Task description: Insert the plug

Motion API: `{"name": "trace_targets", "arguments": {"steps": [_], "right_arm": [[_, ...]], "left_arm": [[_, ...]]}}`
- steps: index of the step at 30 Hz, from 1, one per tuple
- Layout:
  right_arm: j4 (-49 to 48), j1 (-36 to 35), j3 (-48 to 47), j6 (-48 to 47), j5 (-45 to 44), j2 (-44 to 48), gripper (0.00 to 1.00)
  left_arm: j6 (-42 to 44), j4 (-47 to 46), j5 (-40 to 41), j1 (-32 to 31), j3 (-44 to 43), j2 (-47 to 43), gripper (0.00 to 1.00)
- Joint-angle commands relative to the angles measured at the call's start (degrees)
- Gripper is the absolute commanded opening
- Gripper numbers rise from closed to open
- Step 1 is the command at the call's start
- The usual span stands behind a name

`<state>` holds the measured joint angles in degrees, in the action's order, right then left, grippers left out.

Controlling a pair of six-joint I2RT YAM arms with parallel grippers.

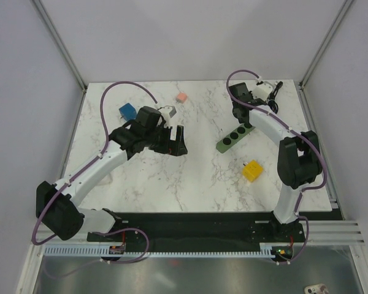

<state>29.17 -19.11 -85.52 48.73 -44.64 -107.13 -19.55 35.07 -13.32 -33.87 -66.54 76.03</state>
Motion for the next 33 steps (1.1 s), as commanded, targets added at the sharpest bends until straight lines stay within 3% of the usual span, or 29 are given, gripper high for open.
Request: {"name": "trace_targets", "arguments": {"steps": [1,33], "right_arm": [[0.3,0.8,-2.7,1.8,-2.5,-1.4,0.00],[0.7,2.4,-0.1,7.5,2.8,-6.9,0.00]], "left_arm": [[3.4,-0.2,2.0,-0.1,0.3,-1.4,1.00],[3.2,0.1,3.0,0.3,0.1,-0.4,1.00]]}}
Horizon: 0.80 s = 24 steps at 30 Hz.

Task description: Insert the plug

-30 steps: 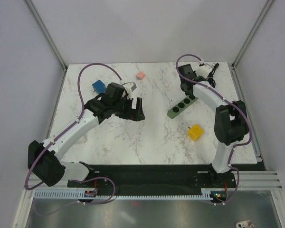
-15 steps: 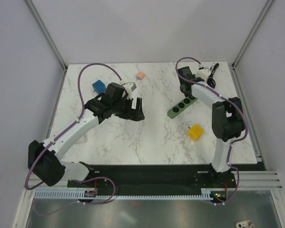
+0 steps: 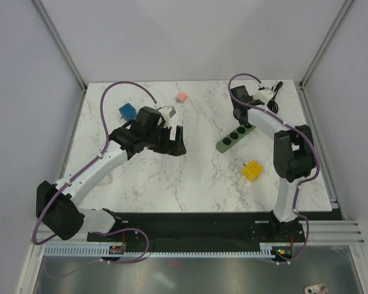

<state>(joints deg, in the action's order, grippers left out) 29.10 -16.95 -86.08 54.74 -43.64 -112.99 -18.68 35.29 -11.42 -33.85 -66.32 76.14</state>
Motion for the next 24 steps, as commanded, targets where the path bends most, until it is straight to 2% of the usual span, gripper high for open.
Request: {"name": "trace_targets", "arguments": {"steps": [1,15,24], "right_arm": [[1.5,0.3,0.4,1.9,1.8,-1.0,0.00],[10.7,0.5,-7.4,1.9,0.7,-6.4,0.00],[7.4,0.5,-2.6,2.8,4.3,-7.5,0.00]], "left_arm": [[2.2,-0.1,1.1,0.3,-0.2,-0.5,1.00],[2.1,-0.1,1.1,0.4,0.1,-1.3,1.00],[2.1,-0.1,1.6,0.4,0.1,-1.4,1.00]]}}
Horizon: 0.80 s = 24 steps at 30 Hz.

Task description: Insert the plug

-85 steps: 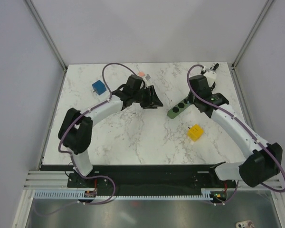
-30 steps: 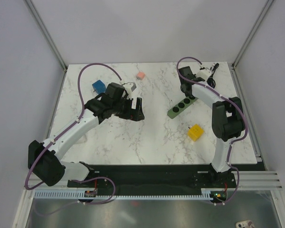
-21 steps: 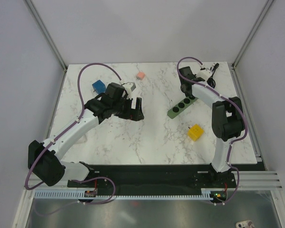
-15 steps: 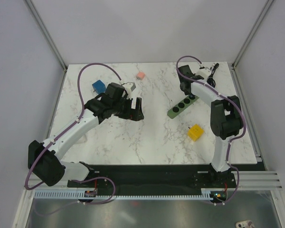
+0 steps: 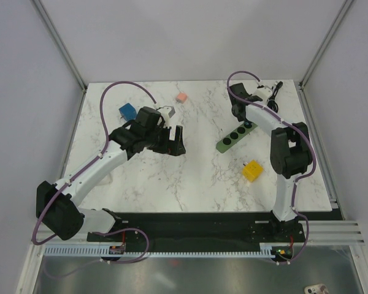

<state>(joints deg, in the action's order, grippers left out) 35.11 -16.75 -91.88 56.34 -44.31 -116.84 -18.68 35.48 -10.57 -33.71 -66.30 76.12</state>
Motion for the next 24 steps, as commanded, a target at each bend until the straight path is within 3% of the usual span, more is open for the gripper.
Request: {"name": "trace_targets", "arguments": {"steps": [1,24], "right_arm": [[1.4,0.3,3.4,1.6,5.1,-3.7,0.00],[-2.2,-2.3,10.6,4.2,9.3,-3.8,0.00]], "left_arm": [[2.1,-0.3,0.8,0.3,0.1,-1.5,1.00],[1.9,-0.3,1.1,0.4,0.2,-2.5,1.00]]}}
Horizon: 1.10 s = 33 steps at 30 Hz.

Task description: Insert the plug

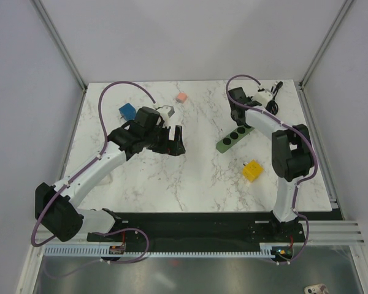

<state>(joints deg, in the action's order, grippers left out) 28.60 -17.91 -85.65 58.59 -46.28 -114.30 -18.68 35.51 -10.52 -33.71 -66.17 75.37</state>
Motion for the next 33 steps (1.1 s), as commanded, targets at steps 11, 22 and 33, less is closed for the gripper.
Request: {"name": "trace_targets", "arguments": {"steps": [11,22,33], "right_arm": [[3.2,-1.8,7.1,3.5,12.8,-7.5,0.00],[3.1,-1.8,6.2,2.7,12.8,-8.6,0.00],[3.4,0.2,2.5,-4.3,15.3,0.2,0.40]], "left_arm": [[1.8,-0.4,1.0,0.3,0.1,-1.8,1.00],[1.8,-0.4,2.6,0.4,0.3,-2.8,1.00],[1.9,-0.4,3.8,0.5,0.4,-3.8,1.00]]}}
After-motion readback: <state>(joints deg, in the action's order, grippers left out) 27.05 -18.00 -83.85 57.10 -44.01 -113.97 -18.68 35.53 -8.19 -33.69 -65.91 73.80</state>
